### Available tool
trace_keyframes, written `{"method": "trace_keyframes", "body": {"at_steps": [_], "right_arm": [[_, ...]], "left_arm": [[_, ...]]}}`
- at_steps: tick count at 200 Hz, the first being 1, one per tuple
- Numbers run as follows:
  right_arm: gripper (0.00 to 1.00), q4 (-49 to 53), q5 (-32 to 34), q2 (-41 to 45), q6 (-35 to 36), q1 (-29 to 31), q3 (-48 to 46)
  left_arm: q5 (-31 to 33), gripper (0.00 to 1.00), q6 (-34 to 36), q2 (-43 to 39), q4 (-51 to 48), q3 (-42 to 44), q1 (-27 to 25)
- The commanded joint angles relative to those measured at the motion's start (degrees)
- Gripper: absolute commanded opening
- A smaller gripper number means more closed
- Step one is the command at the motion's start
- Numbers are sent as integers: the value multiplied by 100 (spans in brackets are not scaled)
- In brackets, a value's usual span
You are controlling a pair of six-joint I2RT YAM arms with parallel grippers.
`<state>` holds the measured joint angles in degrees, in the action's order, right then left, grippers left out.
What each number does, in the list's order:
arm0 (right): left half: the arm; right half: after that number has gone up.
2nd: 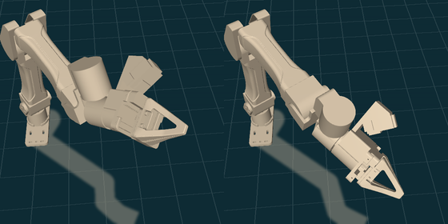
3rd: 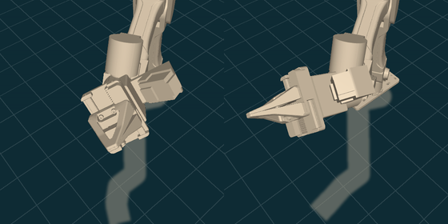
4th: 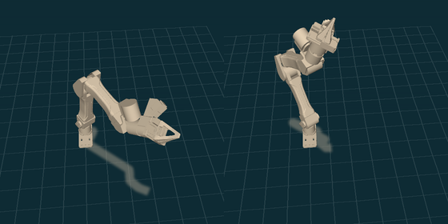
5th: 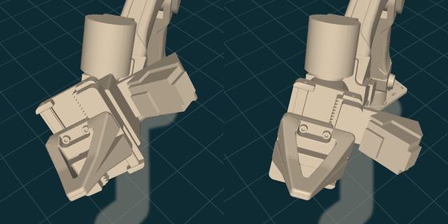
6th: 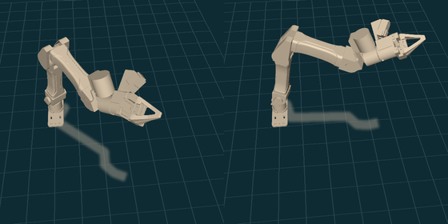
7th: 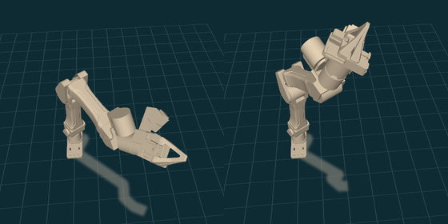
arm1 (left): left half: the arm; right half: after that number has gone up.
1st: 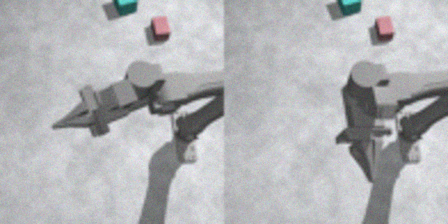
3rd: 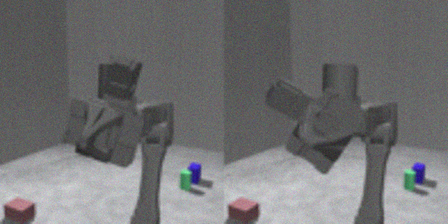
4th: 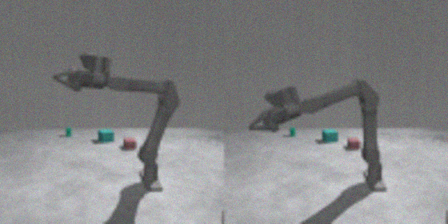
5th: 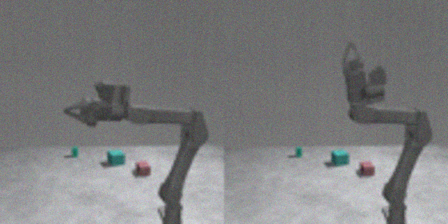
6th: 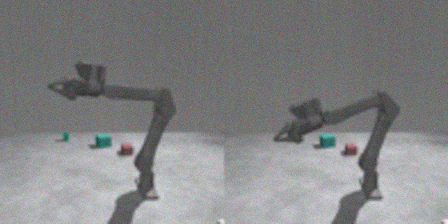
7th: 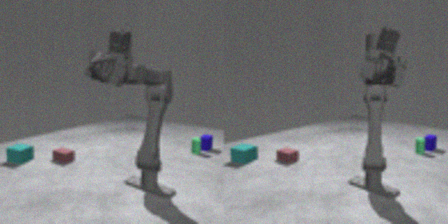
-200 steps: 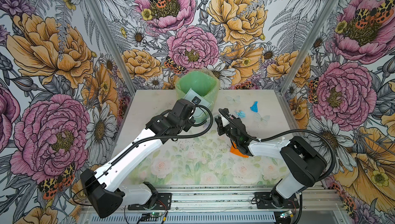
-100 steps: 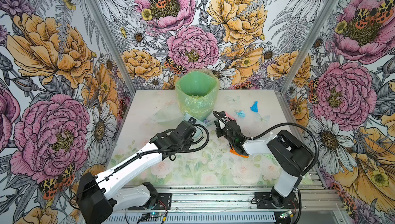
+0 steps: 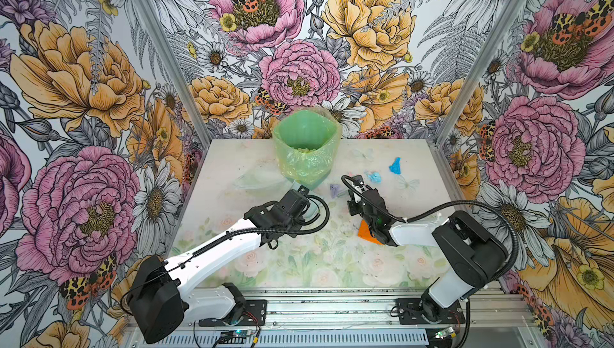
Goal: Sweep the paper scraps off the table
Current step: 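Lower the dustpan with the left gripper while the right brush nears the purple scrap, then sweep the purple and pink scraps with the brush in the right gripper toward the dustpan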
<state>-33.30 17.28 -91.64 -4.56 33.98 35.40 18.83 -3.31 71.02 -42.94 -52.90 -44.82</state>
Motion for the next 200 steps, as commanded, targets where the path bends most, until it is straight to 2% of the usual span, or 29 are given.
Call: {"method": "trace_keyframes", "body": {"at_steps": [1,41,68,86,130,157,200], "right_arm": [[0,240,340,549,281,-118,-75],[0,590,325,1296,431,-446,-157],[0,531,-357,1365,142,-471,-139],[0,185,-656,1085,-154,-438,-105],[0,-396,-696,31,-362,-135,391],[0,-461,-669,-488,-384,-68,752],[0,-412,-647,-845,-370,-58,1011]], "left_arm": [[-178,24,-91,24,286,82,26],[-195,23,-108,126,338,122,35],[-251,23,-126,174,416,192,37],[-281,23,-159,235,444,210,39],[-275,23,-180,335,453,218,5],[-272,23,-187,335,453,245,-3],[-257,23,-203,334,453,259,1]]}}
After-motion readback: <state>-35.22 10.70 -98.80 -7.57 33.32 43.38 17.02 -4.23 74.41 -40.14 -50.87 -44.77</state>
